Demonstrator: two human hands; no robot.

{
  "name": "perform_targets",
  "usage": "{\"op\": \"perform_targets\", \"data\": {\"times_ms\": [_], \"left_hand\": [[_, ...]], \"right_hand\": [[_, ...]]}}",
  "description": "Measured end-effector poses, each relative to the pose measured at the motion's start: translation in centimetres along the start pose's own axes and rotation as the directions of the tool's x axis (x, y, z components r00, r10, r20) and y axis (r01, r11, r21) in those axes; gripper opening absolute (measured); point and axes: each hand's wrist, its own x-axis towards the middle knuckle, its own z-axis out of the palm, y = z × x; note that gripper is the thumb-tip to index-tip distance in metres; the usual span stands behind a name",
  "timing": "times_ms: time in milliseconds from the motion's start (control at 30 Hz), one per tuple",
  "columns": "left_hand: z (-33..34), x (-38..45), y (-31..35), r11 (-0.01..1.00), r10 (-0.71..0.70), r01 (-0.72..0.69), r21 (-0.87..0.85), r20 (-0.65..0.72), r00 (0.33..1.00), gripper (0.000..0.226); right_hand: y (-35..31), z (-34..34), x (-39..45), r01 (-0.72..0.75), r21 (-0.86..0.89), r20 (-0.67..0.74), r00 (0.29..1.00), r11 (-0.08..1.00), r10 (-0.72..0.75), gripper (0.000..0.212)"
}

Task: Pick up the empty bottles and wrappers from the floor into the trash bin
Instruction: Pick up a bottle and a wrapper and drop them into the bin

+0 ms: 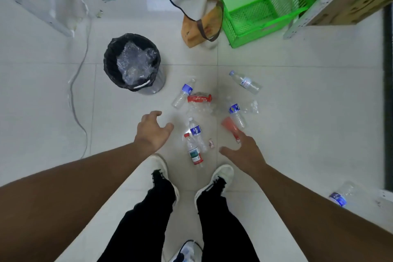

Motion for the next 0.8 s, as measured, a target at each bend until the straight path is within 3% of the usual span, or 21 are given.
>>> {"op": "perform_targets", "data": {"times_ms": [300, 500, 800], "left_hand": [[4.4, -1.5, -3.5, 0.998, -0.054, 0.051, 0.030, 0.099, 0.994, 0.073], [4.2, -2.7, -7.2, 0.995, -0.099, 0.097, 0.023, 0.111, 0.989, 0.075], [8.2, -4.5, -7.6, 0.967, -0.224, 0.227, -0.119, 0.044, 0.974, 0.077]], "right_hand": [[5.1, 0.7, -0.9, -0.157, -0.005, -0.036, 0.987, 0.988, 0.157, 0.093], [5.7, 2.1, -1.2, -0.162, 0.022, -0.033, 0.986, 0.987, 0.163, 0.092], [6.5, 0.3, 2.8, -0.049, -0.122, 0.110, 0.992, 0.991, 0.063, 0.094]]}}
